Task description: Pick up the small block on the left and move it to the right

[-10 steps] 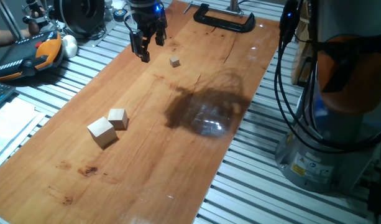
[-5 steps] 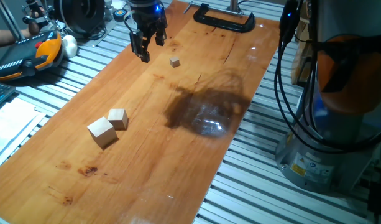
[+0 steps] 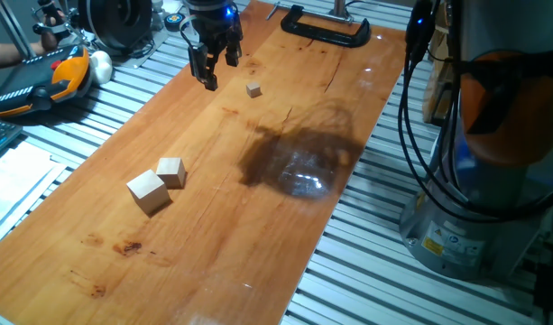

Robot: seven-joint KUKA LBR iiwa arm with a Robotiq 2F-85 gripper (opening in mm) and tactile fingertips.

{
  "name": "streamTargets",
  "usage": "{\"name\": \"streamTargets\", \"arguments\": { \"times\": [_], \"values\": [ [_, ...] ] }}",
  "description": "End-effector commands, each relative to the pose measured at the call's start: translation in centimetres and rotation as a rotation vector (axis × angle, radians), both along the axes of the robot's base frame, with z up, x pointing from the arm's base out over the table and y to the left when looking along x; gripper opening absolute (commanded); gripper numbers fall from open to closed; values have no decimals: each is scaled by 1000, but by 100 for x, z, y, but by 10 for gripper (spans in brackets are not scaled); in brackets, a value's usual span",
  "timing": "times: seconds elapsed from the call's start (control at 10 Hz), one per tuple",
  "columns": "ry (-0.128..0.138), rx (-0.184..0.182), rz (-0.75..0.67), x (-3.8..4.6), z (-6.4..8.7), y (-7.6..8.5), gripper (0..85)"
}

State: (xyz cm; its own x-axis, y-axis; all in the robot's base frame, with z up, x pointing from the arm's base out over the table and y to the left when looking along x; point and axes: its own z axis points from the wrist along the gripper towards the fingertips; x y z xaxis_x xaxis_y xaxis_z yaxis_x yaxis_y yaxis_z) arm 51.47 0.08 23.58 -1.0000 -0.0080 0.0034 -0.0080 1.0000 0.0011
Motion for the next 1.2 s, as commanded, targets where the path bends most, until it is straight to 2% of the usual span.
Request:
{"name": "streamTargets", "arguments": {
  "times": [0.0, 1.1],
  "values": [
    [272, -60, 424, 2, 1, -1, 7],
    [263, -61, 425, -1, -1, 0, 7]
  ]
}}
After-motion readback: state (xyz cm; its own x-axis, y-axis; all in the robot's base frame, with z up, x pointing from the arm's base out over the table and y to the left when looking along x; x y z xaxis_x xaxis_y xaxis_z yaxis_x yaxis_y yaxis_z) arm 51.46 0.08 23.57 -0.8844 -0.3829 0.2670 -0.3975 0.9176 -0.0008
